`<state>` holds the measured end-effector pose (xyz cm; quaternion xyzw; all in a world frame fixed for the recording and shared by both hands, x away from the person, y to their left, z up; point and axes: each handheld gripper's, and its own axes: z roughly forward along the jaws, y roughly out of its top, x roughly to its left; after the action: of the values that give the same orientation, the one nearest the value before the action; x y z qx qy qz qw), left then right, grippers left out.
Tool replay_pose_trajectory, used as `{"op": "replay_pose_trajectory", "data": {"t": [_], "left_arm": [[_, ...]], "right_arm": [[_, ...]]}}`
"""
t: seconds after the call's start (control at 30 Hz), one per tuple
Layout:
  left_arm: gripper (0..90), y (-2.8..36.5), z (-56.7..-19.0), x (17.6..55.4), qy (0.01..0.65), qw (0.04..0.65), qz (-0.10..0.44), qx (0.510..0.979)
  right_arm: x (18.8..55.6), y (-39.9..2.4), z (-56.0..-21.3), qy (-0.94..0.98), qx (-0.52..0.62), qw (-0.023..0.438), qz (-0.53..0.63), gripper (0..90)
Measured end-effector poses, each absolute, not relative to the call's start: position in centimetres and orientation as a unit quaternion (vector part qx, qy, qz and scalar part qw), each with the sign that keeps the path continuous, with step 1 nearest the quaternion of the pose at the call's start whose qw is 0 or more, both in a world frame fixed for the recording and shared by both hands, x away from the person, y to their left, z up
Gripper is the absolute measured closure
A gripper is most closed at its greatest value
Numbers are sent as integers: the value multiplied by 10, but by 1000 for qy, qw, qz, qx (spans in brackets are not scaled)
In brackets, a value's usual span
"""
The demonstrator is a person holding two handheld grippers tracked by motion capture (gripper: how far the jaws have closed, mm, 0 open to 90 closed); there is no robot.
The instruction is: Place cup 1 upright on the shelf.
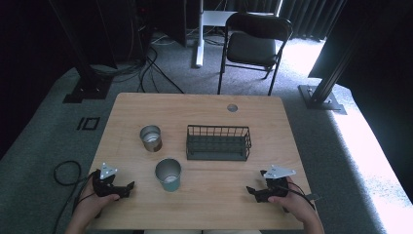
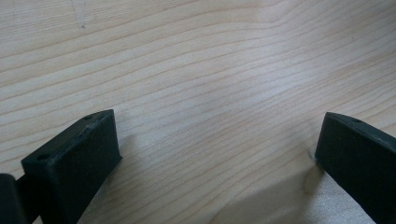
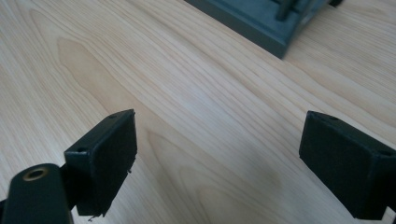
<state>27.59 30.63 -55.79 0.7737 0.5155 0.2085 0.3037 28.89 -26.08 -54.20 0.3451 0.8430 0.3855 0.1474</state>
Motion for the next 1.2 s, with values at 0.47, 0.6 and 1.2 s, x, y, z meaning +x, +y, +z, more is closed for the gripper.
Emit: {"op": "replay_pose_trajectory", "data": {"t": [0.47,0.6,1.2], "left_arm": [[3,306,-558,276,516,303,208,774],[3,306,-558,276,516,303,208,774],[3,306,-558,276,516,304,208,774]], "right_arm": [[297,-219,-539,855,304,128,399,111],[299,-207,-538,858,290,122,405,111],[304,-160,-534,866,241,93,428,111]]}}
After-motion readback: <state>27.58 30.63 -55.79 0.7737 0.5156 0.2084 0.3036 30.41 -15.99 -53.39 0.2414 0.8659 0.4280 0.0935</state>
